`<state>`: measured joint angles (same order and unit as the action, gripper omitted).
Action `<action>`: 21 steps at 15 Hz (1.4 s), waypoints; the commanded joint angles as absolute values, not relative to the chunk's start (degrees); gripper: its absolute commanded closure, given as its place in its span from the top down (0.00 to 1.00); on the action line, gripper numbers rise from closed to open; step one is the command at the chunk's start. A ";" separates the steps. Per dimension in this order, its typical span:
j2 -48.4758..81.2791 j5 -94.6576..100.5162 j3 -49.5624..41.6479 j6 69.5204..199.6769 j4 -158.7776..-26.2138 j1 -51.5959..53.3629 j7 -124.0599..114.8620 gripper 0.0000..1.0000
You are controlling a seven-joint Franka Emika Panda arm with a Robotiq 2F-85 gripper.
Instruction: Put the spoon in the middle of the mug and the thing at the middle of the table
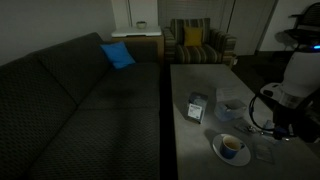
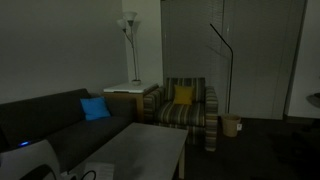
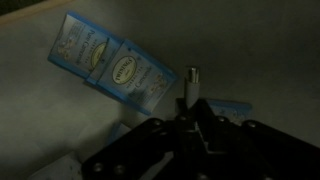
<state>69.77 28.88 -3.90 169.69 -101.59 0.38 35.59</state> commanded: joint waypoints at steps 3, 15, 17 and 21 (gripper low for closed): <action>75.69 28.50 -1.02 160.51 -92.11 -1.04 41.14 0.04; 83.09 25.92 1.78 159.18 -78.74 -0.53 40.51 0.04; 84.14 25.57 2.00 158.73 -76.92 -0.43 40.53 0.04; 83.90 24.42 2.15 158.31 -76.72 -0.59 39.85 0.04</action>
<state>83.94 25.96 1.48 160.01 -77.50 -0.14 39.18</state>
